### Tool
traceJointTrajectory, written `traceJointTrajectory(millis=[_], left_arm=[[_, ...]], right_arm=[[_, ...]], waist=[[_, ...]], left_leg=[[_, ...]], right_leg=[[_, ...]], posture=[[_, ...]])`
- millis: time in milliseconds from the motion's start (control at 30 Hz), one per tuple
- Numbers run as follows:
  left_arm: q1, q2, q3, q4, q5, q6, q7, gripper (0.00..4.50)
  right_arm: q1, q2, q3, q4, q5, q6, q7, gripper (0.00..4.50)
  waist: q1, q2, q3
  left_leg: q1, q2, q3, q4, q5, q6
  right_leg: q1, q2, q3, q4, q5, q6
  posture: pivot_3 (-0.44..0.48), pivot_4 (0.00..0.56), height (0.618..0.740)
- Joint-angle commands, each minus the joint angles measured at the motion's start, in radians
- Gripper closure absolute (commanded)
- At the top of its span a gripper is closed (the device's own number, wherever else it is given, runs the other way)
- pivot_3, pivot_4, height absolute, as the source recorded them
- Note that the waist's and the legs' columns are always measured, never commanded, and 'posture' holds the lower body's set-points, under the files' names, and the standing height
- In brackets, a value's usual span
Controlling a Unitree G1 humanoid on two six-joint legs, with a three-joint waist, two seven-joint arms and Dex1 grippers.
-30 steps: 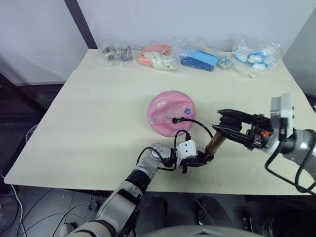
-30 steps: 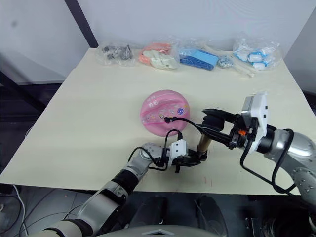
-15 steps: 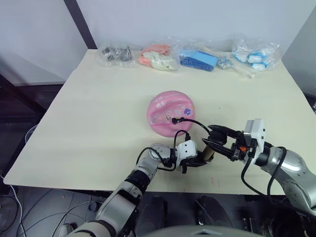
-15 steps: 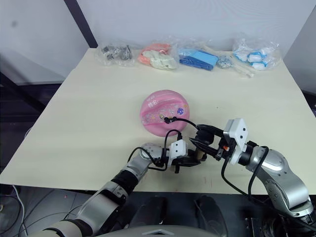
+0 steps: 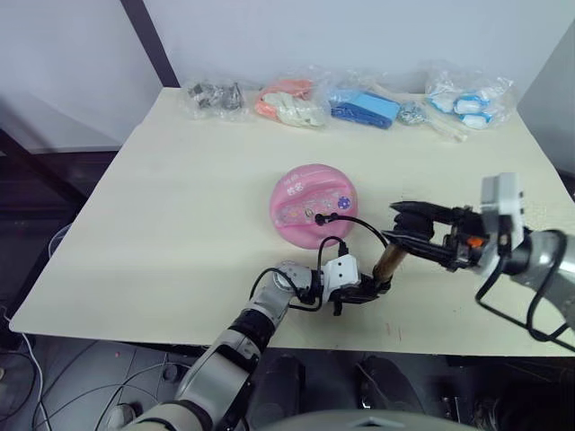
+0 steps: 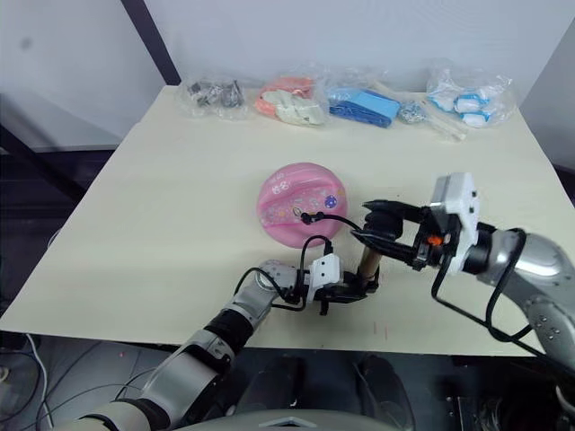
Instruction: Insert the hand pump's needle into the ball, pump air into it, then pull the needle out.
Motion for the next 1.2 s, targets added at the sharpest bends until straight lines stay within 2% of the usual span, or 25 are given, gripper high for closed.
traceJointTrajectory(millis=[33, 367, 533, 700, 867, 1200], left_arm=[[0.016, 0.006, -0.021, 0.048, 0.031, 0.018, 0.002, 3.49], [0.006, 0.008, -0.023, 0.058, 0.034, 0.022, -0.001, 3.49], [0.007, 0.01, -0.025, 0.057, 0.037, 0.028, 0.001, 3.49], [0.014, 0.011, -0.026, 0.045, 0.037, 0.051, 0.006, 3.49], [0.018, 0.014, -0.03, 0.027, 0.033, 0.084, -0.001, 3.49], [0.02, 0.02, -0.036, 0.02, 0.029, 0.074, -0.018, 3.49]], right_arm=[[-0.073, -0.052, -0.114, -0.032, 0.106, 0.024, -0.007, 2.65], [-0.255, -0.185, -0.225, 0.062, 0.313, 0.123, -0.057, 2.65], [-0.291, -0.186, -0.214, 0.078, 0.362, 0.158, -0.097, 2.65], [-0.16, -0.134, -0.147, 0.017, 0.247, 0.137, -0.062, 2.65], [-0.027, -0.069, -0.038, -0.021, 0.054, 0.044, -0.013, 2.65], [0.101, 0.06, 0.15, 0.023, -0.202, -0.112, 0.031, 2.65]], waist=[[0.0, 0.0, 0.0], [0.0, 0.0, 0.002], [0.0, 0.001, 0.004], [0.0, 0.0, 0.003], [-0.003, -0.001, 0.002], [-0.004, -0.002, 0.0]], left_leg=[[0.0, 0.0, 0.0, 0.0, 0.0, 0.0], [-0.001, 0.0, 0.0, 0.0, 0.0, 0.0], [-0.003, 0.0, 0.0, 0.0, 0.0, 0.0], [-0.003, 0.0, -0.001, 0.0, 0.0, 0.0], [0.001, 0.0, 0.0, 0.0, 0.0, 0.0], [0.002, 0.001, 0.0, 0.0, 0.0, 0.0]], right_leg=[[0.0, 0.0, 0.0, 0.0, 0.0, 0.0], [0.0, -0.001, -0.001, 0.0, 0.0, 0.0], [-0.003, -0.001, -0.001, 0.0, 0.0, 0.0], [-0.002, 0.0, -0.002, 0.0, 0.0, 0.0], [0.001, 0.0, 0.0, 0.001, -0.002, 0.003], [0.001, 0.001, 0.0, 0.001, -0.002, 0.003]], posture=[[0.0, 0.15, 0.736], [0.0, 0.15, 0.736], [0.0, 0.15, 0.736], [0.0, 0.15, 0.736], [0.0, 0.15, 0.736], [0.0, 0.15, 0.736]])
